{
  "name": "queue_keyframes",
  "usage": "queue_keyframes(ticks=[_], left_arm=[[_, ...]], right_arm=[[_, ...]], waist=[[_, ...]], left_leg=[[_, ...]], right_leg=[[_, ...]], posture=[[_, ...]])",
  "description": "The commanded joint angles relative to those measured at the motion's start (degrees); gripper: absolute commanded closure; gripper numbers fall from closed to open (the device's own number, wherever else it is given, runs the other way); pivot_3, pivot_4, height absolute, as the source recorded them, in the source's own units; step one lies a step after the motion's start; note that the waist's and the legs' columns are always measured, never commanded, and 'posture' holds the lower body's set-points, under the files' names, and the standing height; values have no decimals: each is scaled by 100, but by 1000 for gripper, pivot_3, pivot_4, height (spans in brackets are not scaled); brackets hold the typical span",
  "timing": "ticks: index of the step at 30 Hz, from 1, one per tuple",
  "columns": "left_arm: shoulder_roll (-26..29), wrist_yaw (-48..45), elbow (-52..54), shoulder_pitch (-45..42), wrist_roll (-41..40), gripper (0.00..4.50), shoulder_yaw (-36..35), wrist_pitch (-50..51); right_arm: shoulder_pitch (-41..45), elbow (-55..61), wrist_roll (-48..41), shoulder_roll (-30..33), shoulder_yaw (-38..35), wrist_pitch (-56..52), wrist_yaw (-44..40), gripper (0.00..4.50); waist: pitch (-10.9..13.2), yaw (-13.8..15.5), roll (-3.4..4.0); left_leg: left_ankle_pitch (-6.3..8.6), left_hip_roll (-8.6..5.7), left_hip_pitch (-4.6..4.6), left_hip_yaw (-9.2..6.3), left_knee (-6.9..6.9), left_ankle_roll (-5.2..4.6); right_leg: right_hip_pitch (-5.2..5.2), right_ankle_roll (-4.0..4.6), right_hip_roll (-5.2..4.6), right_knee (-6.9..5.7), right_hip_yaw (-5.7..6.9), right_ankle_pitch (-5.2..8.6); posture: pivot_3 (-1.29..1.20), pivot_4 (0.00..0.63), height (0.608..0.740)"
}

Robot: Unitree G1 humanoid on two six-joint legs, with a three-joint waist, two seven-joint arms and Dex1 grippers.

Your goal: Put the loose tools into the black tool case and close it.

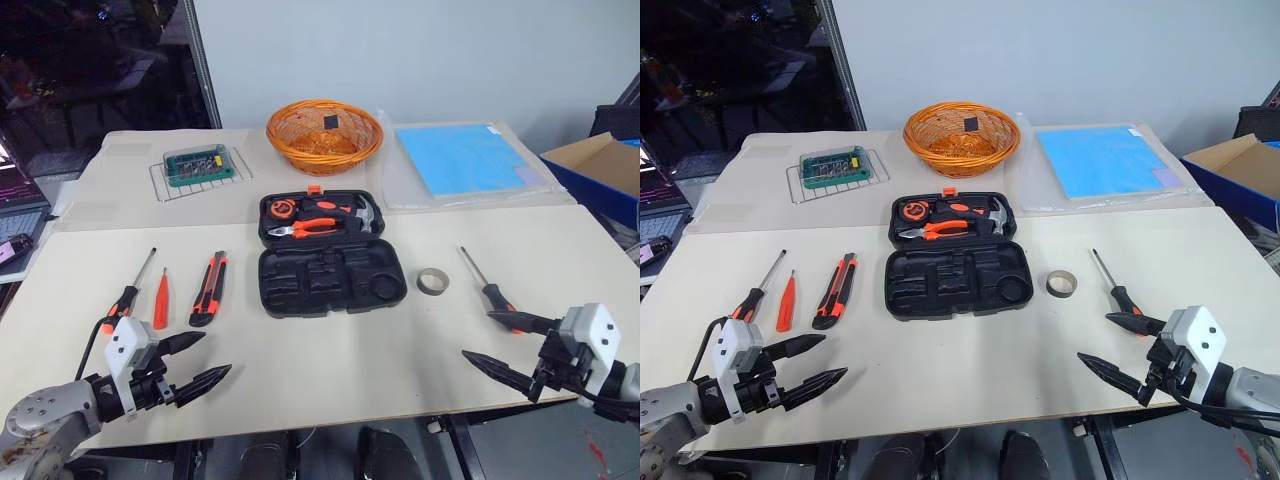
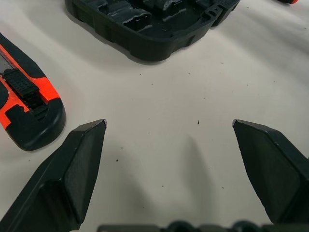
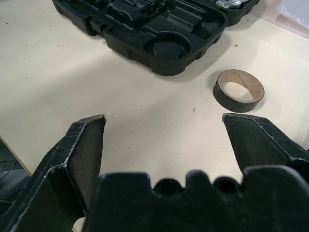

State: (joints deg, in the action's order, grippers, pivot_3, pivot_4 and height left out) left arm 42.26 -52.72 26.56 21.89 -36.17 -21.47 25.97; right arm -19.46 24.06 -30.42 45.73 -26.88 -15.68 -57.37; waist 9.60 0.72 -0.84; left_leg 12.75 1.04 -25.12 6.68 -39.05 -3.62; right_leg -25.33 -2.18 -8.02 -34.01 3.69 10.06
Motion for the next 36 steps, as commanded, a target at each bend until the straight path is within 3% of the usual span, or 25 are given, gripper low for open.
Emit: queue_keyframes(ticks=[1, 4, 6, 9, 13, 18, 21, 26, 32, 36], left_arm=[[-373, 682, 251, -330, -136, 0, -152, 20], [-1066, 2294, 260, -1147, -300, 0, -395, 518], [-1193, 2767, 227, -1394, -409, 0, -558, 886], [-729, 3658, -357, -2044, -478, 0, -991, 2107], [353, 3316, -1120, -2353, -186, 0, -1079, 2566], [1185, 3013, -1597, -2449, -32, 0, -760, 3250], [1367, 2933, -1888, -2633, 78, 0, -413, 3507], [1431, 2672, -2320, -2778, 355, 1397, -84, 3406], [1290, 2239, -2319, -2843, 364, 3610, -301, 2983], [1376, 1472, -2057, -2972, 27, 3601, -601, 2574]], right_arm=[[320, 72, -89, -177, 42, 190, 111, 35], [1011, 421, -340, -586, 579, 21, 546, 35], [1247, 580, -387, -721, 762, -105, 680, 35], [1850, 971, -476, -686, 1327, -371, 771, 35], [2594, 1291, -1113, -289, 1657, -1067, 541, 35], [2905, 1462, -1445, 24, 1637, -1367, 463, 35], [3059, 1489, -1486, 23, 1693, -1446, 608, 35], [3040, 1579, -1466, 57, 1724, -1554, 717, 0], [2967, 1665, -1492, 24, 1650, -1555, 822, 0], [2878, 1691, -1559, -116, 1520, -1463, 907, 0]], waist=[[0, 0, 0], [1, 0, -9], [0, -4, -20], [-2, -13, -21], [5, -38, -32], [6, 39, -40], [4, 50, -47], [4, 47, -49], [4, 15, -50], [4, 18, -61]], left_leg=[[0, 0, 0, 0, 0, 0], [-1, 0, 6, -4, 0, 0], [-2, 1, 6, -10, -1, 1], [-9, -1, 14, -10, -1, 7], [-13, 0, 10, -6, -1, 9], [11, -15, 12, -6, 4, -5], [20, -18, 6, -5, 6, 4], [17, -14, 5, -4, 10, 14], [17, -13, 5, -3, 12, 16], [16, -13, -2, -3, 12, 17]], right_leg=[[0, 0, 0, 0, 0, 0], [10, -3, -5, 0, -1, -2], [14, -6, -4, -5, 3, -5], [29, -2, 4, -14, 0, -5], [19, 2, 23, -19, -1, -4], [7, 20, 0, -5, 5, -2], [1, 31, -5, -2, 11, -8], [-6, 33, -6, -7, 13, -9], [-12, 35, -11, -7, 13, -10], [-22, 39, -14, -8, 15, -11]], posture=[[0, 150, 740], [0, 150, 740], [0, 150, 740], [0, 150, 740], [0, 150, 740], [0, 150, 740], [0, 150, 740], [0, 150, 740], [0, 150, 740], [0, 150, 740]])
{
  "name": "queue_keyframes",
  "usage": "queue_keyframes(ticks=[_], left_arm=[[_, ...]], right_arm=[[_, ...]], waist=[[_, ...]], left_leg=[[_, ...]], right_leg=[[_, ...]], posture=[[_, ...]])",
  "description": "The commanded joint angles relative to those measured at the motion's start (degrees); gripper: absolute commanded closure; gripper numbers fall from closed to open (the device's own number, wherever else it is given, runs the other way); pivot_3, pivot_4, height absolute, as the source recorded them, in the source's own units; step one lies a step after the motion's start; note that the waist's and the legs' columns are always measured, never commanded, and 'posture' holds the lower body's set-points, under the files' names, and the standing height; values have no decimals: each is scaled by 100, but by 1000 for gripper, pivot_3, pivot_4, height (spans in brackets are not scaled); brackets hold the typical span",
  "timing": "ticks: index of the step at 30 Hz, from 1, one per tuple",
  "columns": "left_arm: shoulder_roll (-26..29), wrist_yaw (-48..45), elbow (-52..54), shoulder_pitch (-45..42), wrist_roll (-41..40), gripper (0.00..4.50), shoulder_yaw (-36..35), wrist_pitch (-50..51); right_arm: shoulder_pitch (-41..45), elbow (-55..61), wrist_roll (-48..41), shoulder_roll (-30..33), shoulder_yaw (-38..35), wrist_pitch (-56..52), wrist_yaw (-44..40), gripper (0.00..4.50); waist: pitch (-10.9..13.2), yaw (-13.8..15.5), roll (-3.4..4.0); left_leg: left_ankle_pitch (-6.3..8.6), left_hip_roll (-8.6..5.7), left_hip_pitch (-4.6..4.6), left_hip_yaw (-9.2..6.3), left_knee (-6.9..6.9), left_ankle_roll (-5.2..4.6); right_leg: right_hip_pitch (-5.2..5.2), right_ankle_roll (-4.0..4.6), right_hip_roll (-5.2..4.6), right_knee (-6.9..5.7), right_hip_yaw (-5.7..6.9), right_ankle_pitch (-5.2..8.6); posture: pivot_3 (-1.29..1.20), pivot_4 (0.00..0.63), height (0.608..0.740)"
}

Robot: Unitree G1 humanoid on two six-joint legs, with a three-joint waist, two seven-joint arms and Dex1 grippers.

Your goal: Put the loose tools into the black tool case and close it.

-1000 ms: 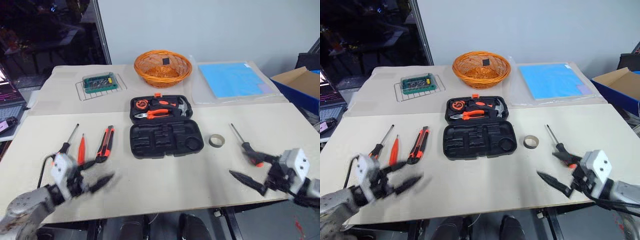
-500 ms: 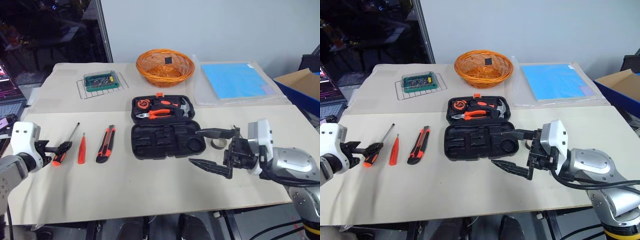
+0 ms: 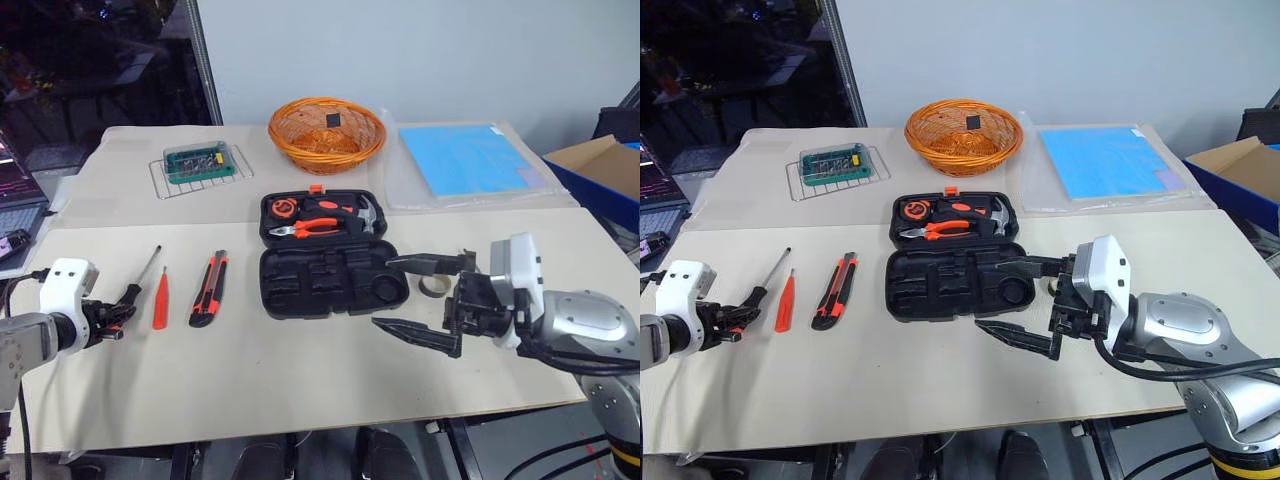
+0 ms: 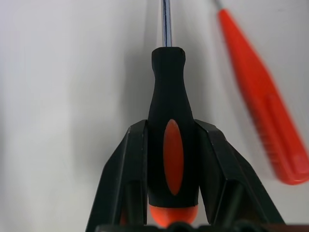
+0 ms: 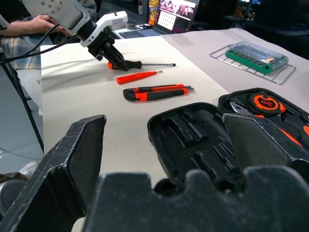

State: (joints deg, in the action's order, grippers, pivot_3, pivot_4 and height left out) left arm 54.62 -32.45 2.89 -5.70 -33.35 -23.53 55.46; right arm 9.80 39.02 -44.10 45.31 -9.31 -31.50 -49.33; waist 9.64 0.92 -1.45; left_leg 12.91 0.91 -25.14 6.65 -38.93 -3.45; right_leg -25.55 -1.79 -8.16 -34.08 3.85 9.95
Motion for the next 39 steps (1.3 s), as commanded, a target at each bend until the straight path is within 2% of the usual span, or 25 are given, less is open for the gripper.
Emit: queue_keyframes(ticks=[1, 2, 3, 5, 8, 12, 14, 17, 25, 34, 36, 39], left_arm=[[196, -787, 357, -367, -427, 3601, -415, -357], [234, -956, 369, -482, -532, 3601, -422, -343], [429, -1366, 601, -662, -542, 3601, -66, -449], [677, -2082, 1027, -1098, -470, 3601, 789, -644], [527, -2693, 1090, -2249, 210, 3601, 2318, -1118], [-423, -3002, 171, -3768, 1205, 3601, 3852, -1584], [-755, -3129, -305, -4175, 1590, 3601, 4246, -1844], [-1489, -3215, -1635, -4914, 2461, 3601, 4991, -2639], [-2303, -3309, -4169, -5829, 3736, 3601, 5466, -4315], [-2763, -3323, -5722, -6393, 4489, 3601, 5465, -5742], [-2829, -3407, -5826, -6424, 4447, 2595, 5328, -5860], [-2842, -3545, -5847, -6431, 4295, 1689, 5037, -5923]], right_arm=[[-84, 210, -240, -111, -303, 139, 120, 0], [-99, 221, -269, -138, -341, 146, 135, 0], [-199, 257, -309, -178, -460, 182, 160, 0], [-420, 323, -349, -193, -688, 178, 269, 0], [-944, 450, -307, -132, -1067, 114, 391, 0], [-1835, 625, -153, -22, -1722, 163, 290, 0], [-2112, 688, -206, 2, -1994, 182, 276, 0], [-2708, 841, -160, -13, -2570, 236, 188, 0], [-3289, 1287, -262, -218, -2973, 306, 350, 0], [-3527, 1501, -224, -357, -2990, 397, 525, 0], [-3553, 1513, -201, -370, -2944, 425, 544, 0], [-3533, 1490, -183, -371, -2845, 454, 566, 0]], waist=[[0, 5, -2], [0, 22, -6], [0, 33, -7], [5, 80, -20], [2, 185, -13], [-1, 228, -10], [2, 173, -15], [2, 152, -16], [3, 112, -17], [4, 141, -19], [4, 140, -19], [2, 150, -17]], left_leg=[[0, 0, -3, 0, 0, 0], [0, -2, -6, 1, 0, 0], [-1, -2, -8, 1, -1, 1], [-2, -4, -10, 2, -2, 2], [-1, -16, -13, 10, -3, 1], [-4, -18, -12, 21, -12, -8], [-34, -10, -13, 18, -29, -62], [-34, -1, -13, 6, -37, -69], [-32, 16, -14, 0, -41, -74], [-12, 17, -39, -9, -99, -104], [-11, 16, -39, -9, -104, -105], [-11, 16, -38, -10, -105, -105]], right_leg=[[-4, 3, -1, 0, 0, -2], [-5, 3, -5, -1, 1, -3], [-5, 3, -5, -1, 5, -3], [-5, 3, -5, -2, 7, -2], [4, 1, -17, 4, 10, -2], [42, -11, -4, 1, 8, -7], [49, -37, 23, 2, 6, -22], [49, -71, 41, -1, -3, -2], [43, -66, 52, -1, -16, 4], [53, -57, 44, -2, -10, 12], [55, -60, 41, -2, -9, 10], [56, -62, 40, -4, -8, 9]], posture=[[0, 150, 740], [0, 150, 740], [0, 150, 740], [0, 150, 740], [0, 150, 740], [0, 150, 740], [0, 150, 740], [0, 150, 740], [0, 150, 740], [0, 150, 740], [0, 150, 740], [0, 150, 740]])
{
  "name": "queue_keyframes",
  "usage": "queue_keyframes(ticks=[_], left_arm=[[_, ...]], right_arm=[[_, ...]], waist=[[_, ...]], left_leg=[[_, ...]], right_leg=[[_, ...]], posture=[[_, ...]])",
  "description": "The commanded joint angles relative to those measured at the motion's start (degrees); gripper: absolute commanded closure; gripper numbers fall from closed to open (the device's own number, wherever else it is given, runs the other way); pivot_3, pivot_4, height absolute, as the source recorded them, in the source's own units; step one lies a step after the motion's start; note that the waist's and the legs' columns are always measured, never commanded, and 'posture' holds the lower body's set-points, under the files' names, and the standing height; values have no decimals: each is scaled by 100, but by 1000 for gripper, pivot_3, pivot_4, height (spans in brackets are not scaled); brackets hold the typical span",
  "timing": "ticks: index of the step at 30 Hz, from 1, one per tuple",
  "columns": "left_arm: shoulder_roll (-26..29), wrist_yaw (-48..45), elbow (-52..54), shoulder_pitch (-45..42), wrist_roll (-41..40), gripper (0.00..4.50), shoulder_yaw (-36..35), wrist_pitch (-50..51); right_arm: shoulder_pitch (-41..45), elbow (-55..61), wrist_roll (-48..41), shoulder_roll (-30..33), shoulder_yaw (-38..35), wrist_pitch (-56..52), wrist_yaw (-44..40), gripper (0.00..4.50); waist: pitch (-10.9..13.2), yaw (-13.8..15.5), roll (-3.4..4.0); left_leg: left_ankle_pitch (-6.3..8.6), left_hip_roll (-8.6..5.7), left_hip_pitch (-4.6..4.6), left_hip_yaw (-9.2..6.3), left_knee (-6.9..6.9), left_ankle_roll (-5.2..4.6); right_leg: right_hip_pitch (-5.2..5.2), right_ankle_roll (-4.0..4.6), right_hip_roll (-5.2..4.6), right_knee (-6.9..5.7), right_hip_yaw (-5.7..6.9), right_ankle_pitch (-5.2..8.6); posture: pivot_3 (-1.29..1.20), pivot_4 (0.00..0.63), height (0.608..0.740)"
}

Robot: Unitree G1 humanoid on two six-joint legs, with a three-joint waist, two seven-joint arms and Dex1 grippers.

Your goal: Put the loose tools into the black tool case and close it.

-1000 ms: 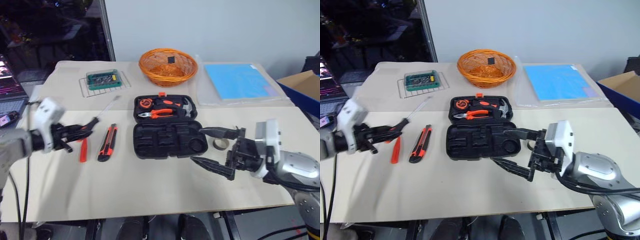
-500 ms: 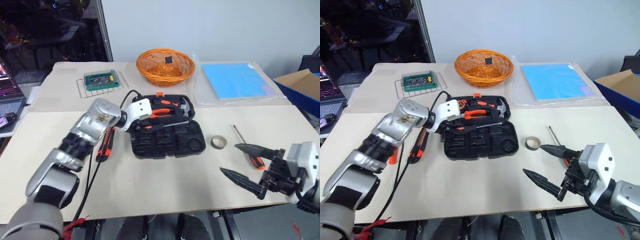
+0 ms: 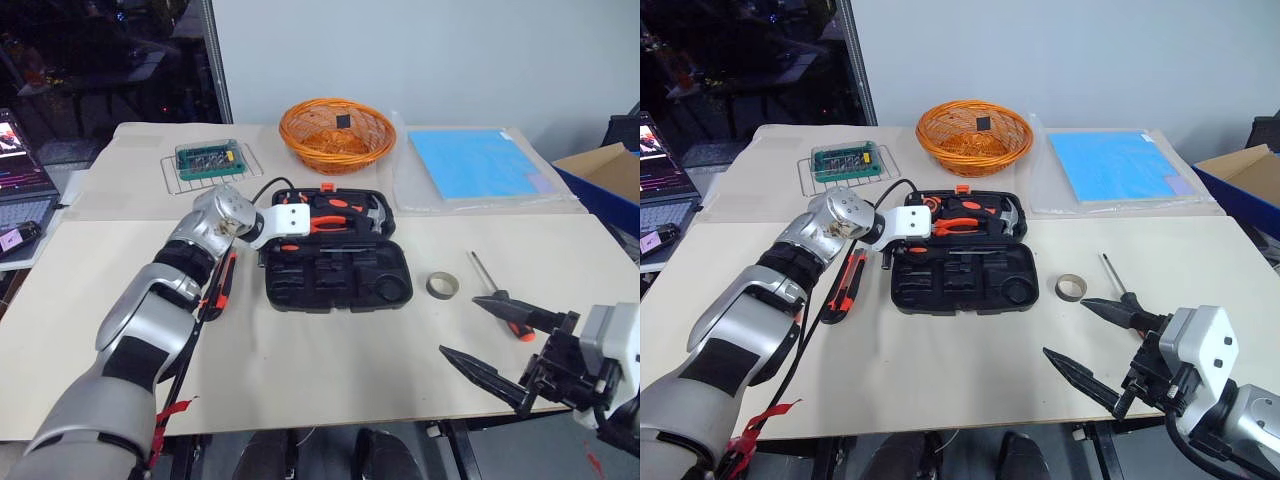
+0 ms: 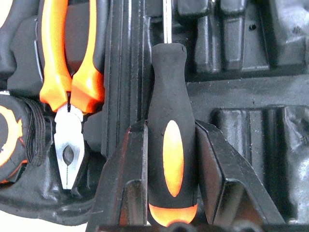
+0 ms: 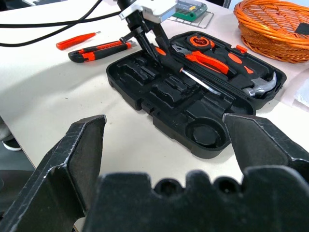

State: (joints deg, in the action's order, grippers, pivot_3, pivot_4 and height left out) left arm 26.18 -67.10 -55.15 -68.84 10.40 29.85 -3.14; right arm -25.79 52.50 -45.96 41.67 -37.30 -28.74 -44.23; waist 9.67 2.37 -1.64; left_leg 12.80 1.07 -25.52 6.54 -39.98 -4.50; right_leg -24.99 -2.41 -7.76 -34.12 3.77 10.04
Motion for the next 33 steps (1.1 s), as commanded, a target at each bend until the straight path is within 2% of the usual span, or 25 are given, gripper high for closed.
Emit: queue_keyframes(ticks=[1, 2, 5, 6, 10, 15, 17, 20, 26, 27, 33], left_arm=[[23, -105, -22, -109, -113, 1364, -393, -29], [70, -95, 30, -82, -145, 932, -497, -45], [157, -88, 486, 109, -588, 932, -1090, 377], [131, -55, 779, 224, -820, 1142, -1345, 770], [-114, 501, 2350, 914, -1502, 2512, -2106, 2552], [-970, 2428, 3866, 1969, -1560, 4401, -2671, 3703], [-1188, 2948, 4051, 2223, -1423, 4473, -2695, 3829], [-1243, 3255, 4164, 2648, -1132, 4473, -2294, 3927], [-985, 3173, 3963, 3109, -591, 4473, -1376, 3529], [-953, 3145, 3858, 3112, -560, 4473, -1344, 3322], [-842, 3068, 3631, 3033, -470, 4473, -1337, 2507]], right_arm=[[40, 130, 10, -2, -12, 186, 62, 0], [63, 106, 28, 10, 37, 198, 59, 0], [209, 6, 73, 59, 210, 232, 64, 0], [249, -15, 79, 65, 247, 240, 63, 0], [409, -101, 134, 81, 414, 242, 68, 0], [616, -193, 235, 84, 604, 217, 142, 0], [649, -198, 257, 83, 630, 208, 165, 0], [687, -197, 269, 110, 665, 174, 187, 0], [684, -271, 389, 236, 655, 95, 226, 0], [764, -285, 467, 226, 697, -15, 465, 0], [838, -353, 645, 174, 637, -535, 1274, 0]], waist=[[-1, 4, 2], [-1, 1, 2], [-1, -13, 2], [-1, -23, 2], [-1, -25, 2], [-1, -1, 2], [-1, -8, 2], [-1, -28, 2], [-38, -31, 31], [-43, -32, 34], [-54, -26, 50]], left_leg=[[0, -1, 2, 0, 0, 0], [0, -1, 0, 1, 0, 0], [1, -1, -5, 1, -1, -3], [2, -1, -7, 1, -1, -5], [6, -2, -7, 1, -2, -11], [6, -7, -4, -6, -14, -12], [6, -8, 2, -9, -20, -12], [6, -7, 5, -9, -24, -12], [26, -5, 30, -7, -19, 14], [28, -5, 36, -7, -19, 12], [38, -6, 63, -1, -10, 28]], right_leg=[[1, 0, -1, -1, 0, 0], [-1, 0, -1, -1, 0, 0], [-5, -1, -1, -1, 0, 0], [-6, -2, -1, 0, -1, -1], [-6, -33, -1, -4, -4, -21], [6, -43, -3, -7, -3, -23], [16, -50, -3, -6, -5, -26], [18, -51, -2, -6, -5, -29], [40, -35, -4, 5, -5, -22], [44, -13, -6, 4, -5, -9], [62, -9, -17, 4, -3, -6]], posture=[[0, 150, 740], [0, 150, 740], [0, 150, 740], [0, 150, 740], [0, 150, 740], [0, 150, 740], [0, 150, 740], [0, 150, 740], [0, 150, 740], [0, 150, 740], [0, 150, 740]])
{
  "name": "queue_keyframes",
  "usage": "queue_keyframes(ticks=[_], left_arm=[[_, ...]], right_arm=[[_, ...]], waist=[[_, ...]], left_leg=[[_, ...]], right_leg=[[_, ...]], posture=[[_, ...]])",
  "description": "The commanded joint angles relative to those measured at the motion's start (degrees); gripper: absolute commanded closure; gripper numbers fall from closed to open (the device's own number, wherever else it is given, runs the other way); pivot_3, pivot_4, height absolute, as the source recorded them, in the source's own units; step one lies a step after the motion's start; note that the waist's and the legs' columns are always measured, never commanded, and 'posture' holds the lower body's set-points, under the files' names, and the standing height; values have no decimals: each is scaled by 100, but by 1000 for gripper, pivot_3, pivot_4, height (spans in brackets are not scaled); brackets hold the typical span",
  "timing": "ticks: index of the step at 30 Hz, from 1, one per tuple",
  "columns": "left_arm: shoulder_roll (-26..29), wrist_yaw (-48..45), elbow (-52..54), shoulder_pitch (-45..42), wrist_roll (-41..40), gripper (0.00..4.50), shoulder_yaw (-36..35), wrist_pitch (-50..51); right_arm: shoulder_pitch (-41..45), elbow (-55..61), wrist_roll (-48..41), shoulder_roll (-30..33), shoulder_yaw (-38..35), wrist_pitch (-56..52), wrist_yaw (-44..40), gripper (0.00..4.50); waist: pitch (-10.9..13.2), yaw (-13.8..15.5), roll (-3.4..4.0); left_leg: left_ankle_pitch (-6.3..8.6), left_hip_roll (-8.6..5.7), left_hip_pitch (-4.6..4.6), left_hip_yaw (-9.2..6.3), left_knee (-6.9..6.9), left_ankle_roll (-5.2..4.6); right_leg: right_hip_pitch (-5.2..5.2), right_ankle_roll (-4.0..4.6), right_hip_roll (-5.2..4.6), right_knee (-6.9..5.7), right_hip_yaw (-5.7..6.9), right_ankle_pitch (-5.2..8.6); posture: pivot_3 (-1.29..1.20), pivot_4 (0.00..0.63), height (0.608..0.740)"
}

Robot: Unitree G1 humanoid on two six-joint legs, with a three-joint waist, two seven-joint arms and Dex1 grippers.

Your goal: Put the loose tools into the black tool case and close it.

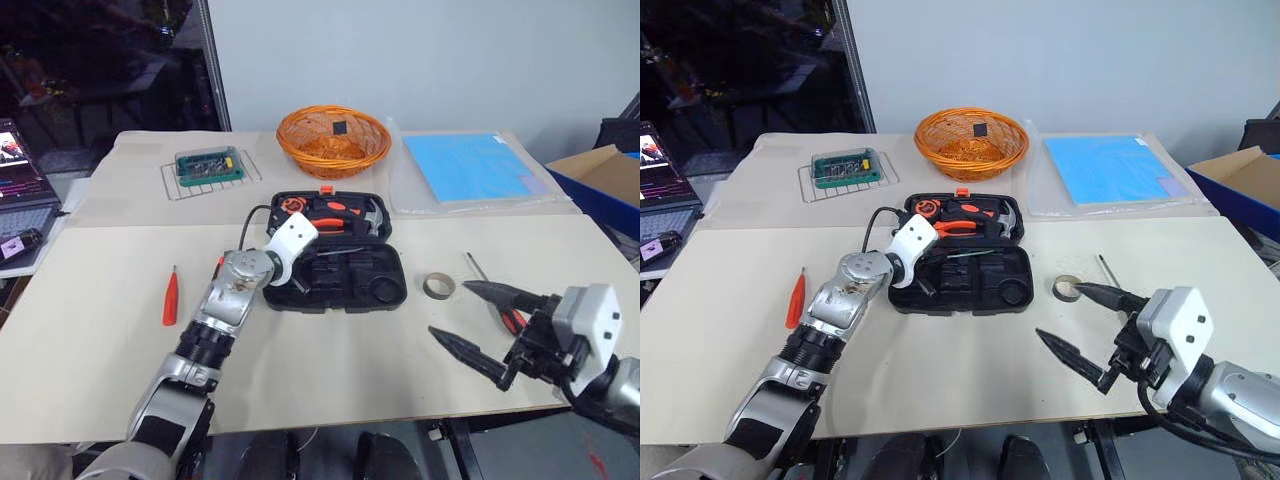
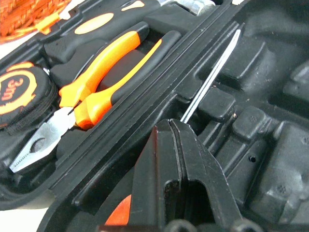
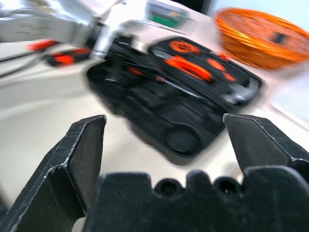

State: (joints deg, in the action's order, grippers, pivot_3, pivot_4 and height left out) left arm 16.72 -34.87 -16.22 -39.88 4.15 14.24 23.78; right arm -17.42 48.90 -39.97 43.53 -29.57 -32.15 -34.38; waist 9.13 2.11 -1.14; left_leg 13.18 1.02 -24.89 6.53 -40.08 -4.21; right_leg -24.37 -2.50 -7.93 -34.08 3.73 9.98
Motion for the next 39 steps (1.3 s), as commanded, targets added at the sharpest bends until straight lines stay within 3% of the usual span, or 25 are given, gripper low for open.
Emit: queue_keyframes(ticks=[1, 6, 11, 15, 17, 18, 21, 26, 30, 33, 39], left_arm=[[140, -198, -329, 131, 240, 4473, 326, -294], [-49, -295, -996, -51, 491, 4473, 711, -1126], [-153, -547, -965, 69, 290, 4473, 569, -1347], [-548, -864, -18, 121, -1233, 4473, -562, -810], [-382, -1597, 658, 236, -1951, 4473, -704, -220], [-119, -2042, 1143, 277, -2544, 4232, -828, 441], [551, -2780, 2186, 414, -3324, 3397, -824, 1333], [1424, -3449, 3191, 564, -3916, 1420, -789, 1788], [1644, -3320, 3768, 715, -4156, 27, -764, 1998], [1687, -3093, 3999, 840, -4146, 0, -772, 2008], [1748, -2797, 4222, 1063, -4237, 0, -851, 2064]], right_arm=[[-24, -15, 16, -18, -186, -233, 295, 0], [-31, 159, 786, 370, 54, -628, 699, 0], [195, 72, 441, 338, -106, -1226, 875, 0], [448, -256, 741, 360, -85, -1715, 1316, 0], [471, -579, 807, 482, -39, -1898, 1255, 0], [563, -842, 1022, 668, 173, -2066, 1329, 0], [887, -1414, 1241, 1140, 539, -2765, 1402, 0], [2019, -2490, 1249, 1261, 1178, -3174, 1197, 0], [2619, -3256, 1486, 1374, 1850, -3142, 923, 0], [2931, -3704, 1550, 1288, 2118, -3152, 760, 698], [2921, -3798, 1768, 1409, 2178, -2954, 564, 2802]], waist=[[-1, 1, 1], [-14, 13, 22], [-17, 54, 23], [-15, 21, 21], [-9, 26, 12], [-9, 16, 13], [-8, -100, 17], [-8, -189, 27], [-6, -167, 29], [-5, -131, 30], [-5, -136, 30]], left_leg=[[0, 0, 0, 0, 0, 1], [1, -8, 1, 4, 1, 0], [2, -14, 0, 2, 1, -2], [6, -18, -8, 3, 0, -11], [-5, -19, -31, 0, -3, -30], [-9, -20, -43, 2, -8, -37], [-22, -21, -59, 10, -9, -59], [-23, -17, -48, 10, -8, -58], [-23, -15, -39, 7, -9, -55], [-23, -19, -44, 4, -8, -56], [-20, -20, -53, 6, -6, -62]], right_leg=[[0, 0, 0, 0, 0, 0], [2, 0, -7, 1, 1, 2], [5, -4, -21, 2, 11, 3], [1, -11, -35, 2, 11, 5], [-16, -15, -39, 2, 16, 2], [-29, -14, -38, 0, 19, 1], [-52, 15, -32, -10, 6, -15], [-45, -11, -20, -9, 3, 4], [-36, -12, -13, -6, -2, 3], [-36, -13, -13, -2, -4, 5], [-40, -12, -10, 1, -7, 3]], posture=[[0, 150, 740], [0, 150, 740], [0, 150, 740], [0, 150, 740], [0, 150, 740], [0, 150, 740], [0, 150, 740], [0, 150, 740], [0, 150, 740], [0, 150, 740], [0, 150, 740]])
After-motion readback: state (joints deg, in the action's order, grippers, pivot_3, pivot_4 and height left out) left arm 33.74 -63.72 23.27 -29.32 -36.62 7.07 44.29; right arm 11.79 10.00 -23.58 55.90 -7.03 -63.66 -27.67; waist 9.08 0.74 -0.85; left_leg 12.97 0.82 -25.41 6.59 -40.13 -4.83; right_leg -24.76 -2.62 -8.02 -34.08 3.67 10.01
